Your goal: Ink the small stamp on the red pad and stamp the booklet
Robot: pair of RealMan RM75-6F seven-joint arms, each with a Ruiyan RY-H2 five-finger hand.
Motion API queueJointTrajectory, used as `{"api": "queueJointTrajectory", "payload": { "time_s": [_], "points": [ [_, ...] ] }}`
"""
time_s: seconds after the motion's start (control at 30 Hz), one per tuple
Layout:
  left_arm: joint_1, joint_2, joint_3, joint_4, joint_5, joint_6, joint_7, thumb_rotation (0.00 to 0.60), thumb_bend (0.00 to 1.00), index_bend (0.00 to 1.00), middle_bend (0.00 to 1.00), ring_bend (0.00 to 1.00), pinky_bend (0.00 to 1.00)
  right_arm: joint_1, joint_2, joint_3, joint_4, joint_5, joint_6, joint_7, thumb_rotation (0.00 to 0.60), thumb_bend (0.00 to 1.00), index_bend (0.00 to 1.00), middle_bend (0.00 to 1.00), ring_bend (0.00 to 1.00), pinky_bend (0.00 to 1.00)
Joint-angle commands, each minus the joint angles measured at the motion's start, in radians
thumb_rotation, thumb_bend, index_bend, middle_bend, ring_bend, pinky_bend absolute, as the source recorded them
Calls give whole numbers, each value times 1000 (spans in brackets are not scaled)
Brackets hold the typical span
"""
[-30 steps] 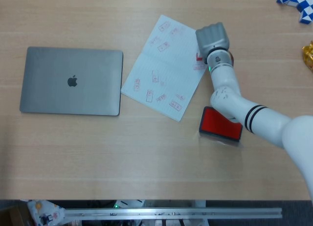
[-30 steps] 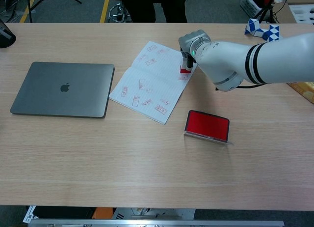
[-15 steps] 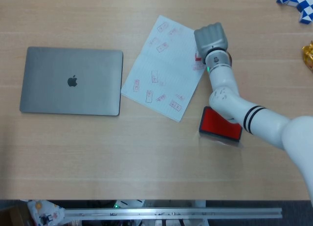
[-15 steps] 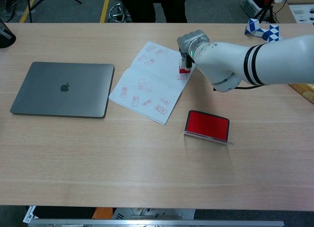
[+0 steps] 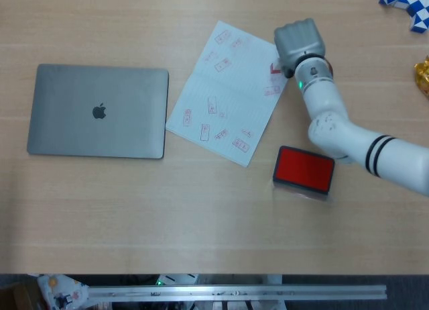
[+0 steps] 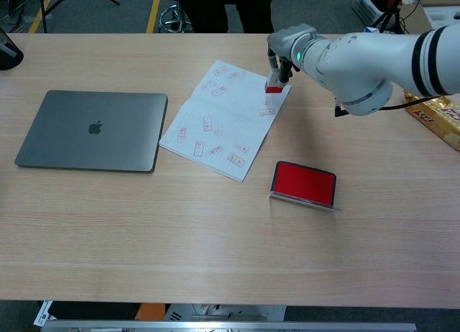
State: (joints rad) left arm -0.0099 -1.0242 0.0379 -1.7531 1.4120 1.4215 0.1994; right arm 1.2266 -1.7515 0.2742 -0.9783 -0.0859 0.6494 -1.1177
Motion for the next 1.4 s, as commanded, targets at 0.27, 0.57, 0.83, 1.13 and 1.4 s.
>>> {"api": "queueJointTrajectory", "payload": {
  "time_s": [0.27, 0.57, 0.83, 1.13, 1.4],
  "points": [
    [1, 1, 8, -10, 20, 4, 3, 600, 202, 63, 125, 243, 149, -179, 308, -117, -418, -311, 54, 237, 600, 517, 914, 709, 618, 549],
    [-7, -7, 10, -17, 25, -9, 21, 600, 203, 63, 125, 243, 149, -278, 340, -226, -447, -508, 58, 375, 600, 505, 903, 681, 596, 549],
    [-12, -10, 12, -22, 22, -19, 33, 600, 203, 62, 125, 243, 149, -317, 308, -268, -393, -623, 50, 469, 600, 426, 841, 641, 555, 551],
    [-12, -15, 15, -19, 19, -24, 37, 600, 203, 62, 125, 243, 149, -319, 277, -294, -358, -676, 43, 497, 600, 363, 735, 576, 482, 528],
    [-13, -19, 16, -13, 14, -29, 34, 600, 203, 61, 125, 243, 149, -319, 263, -305, -346, -688, 48, 508, 600, 334, 611, 502, 407, 462]
  ]
}}
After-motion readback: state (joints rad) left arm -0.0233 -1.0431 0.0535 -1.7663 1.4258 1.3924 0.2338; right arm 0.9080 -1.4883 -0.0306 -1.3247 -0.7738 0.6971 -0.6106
